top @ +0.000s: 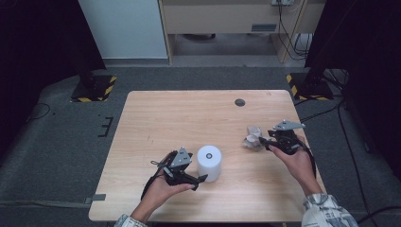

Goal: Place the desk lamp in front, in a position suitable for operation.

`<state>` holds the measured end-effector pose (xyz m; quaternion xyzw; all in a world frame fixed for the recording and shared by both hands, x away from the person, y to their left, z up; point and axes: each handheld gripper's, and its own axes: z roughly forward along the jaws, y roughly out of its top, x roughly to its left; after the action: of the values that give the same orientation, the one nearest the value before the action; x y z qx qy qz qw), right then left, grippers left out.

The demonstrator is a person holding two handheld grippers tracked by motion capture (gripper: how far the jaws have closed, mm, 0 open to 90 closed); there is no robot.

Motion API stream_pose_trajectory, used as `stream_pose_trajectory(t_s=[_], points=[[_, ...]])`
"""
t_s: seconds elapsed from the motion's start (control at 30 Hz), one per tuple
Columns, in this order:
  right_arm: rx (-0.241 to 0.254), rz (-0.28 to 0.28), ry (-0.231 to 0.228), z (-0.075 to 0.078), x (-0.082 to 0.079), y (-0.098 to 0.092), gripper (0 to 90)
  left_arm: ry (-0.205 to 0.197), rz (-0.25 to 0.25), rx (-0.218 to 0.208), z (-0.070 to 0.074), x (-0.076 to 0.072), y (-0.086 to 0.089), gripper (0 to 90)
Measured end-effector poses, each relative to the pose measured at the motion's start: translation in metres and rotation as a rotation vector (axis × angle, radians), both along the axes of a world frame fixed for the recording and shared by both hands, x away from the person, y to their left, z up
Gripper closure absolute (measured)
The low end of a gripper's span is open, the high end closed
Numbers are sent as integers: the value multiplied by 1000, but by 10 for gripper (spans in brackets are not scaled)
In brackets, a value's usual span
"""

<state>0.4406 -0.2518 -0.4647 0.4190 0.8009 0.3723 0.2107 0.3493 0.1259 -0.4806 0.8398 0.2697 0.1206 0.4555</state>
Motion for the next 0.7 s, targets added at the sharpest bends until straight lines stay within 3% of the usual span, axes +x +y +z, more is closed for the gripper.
stream_pose_trajectory(t_s=[0.1, 0.13, 0.17, 0.27, 0.3, 0.33, 0.4, 0.5, 0.7], points=[[-14, -17, 48, -13, 18, 7, 339, -3, 2, -1, -2, 0, -2, 19], [-28, -29, 82, -24, 28, 9, 325, -2, -3, 2, -5, -1, -3, 18], [-28, -29, 82, -24, 28, 9, 325, -2, -3, 2, -5, -1, -3, 18], [-50, -14, 110, -38, 38, 13, 369, -6, -11, 6, -7, 0, -6, 18], [-62, -6, 126, -45, 41, 16, 469, -14, -7, 3, -8, 1, -8, 19], [-62, -6, 126, -45, 41, 16, 469, -14, -7, 3, -8, 1, -8, 19], [-63, 7, 121, -48, 42, 16, 631, -18, -6, 0, -9, 2, -10, 19], [-34, 32, 110, -45, 37, 18, 753, -22, 3, -31, -8, 4, -11, 43], [-3, 77, 111, -31, 19, 23, 761, -34, -10, -59, -6, 4, -12, 116]])
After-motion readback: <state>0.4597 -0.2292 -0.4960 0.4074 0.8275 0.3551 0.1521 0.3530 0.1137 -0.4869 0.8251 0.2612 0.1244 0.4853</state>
